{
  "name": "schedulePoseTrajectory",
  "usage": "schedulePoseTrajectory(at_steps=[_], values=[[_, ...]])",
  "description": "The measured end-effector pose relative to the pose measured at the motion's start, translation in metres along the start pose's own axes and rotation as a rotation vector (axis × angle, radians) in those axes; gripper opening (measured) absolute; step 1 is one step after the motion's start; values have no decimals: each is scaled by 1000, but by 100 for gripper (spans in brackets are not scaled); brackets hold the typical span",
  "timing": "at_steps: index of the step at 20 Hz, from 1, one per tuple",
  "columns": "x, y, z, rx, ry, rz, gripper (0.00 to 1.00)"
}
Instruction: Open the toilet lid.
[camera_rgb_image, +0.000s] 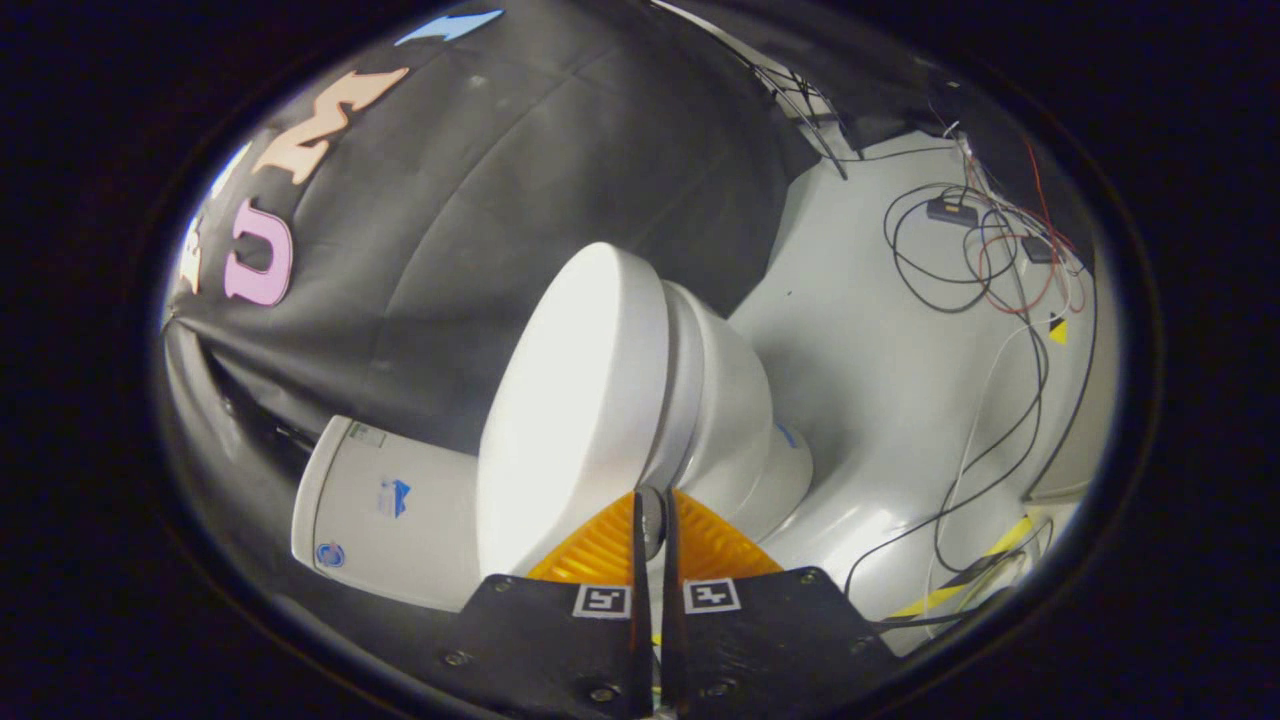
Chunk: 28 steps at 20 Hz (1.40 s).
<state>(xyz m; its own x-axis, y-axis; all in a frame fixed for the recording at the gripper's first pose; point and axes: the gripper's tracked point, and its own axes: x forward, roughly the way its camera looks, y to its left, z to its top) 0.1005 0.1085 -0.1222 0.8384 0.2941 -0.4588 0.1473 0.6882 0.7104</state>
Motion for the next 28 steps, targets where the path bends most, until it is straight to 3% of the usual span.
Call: schedulePoseTrajectory(at_steps=[4, 5, 7, 28], values=[[0, 3, -2, 28, 39, 52, 5], [23, -2, 1, 38, 32, 52, 5], [2, 0, 0, 80, 43, 67, 1], [-44, 63, 12, -95, 17, 125, 1]])
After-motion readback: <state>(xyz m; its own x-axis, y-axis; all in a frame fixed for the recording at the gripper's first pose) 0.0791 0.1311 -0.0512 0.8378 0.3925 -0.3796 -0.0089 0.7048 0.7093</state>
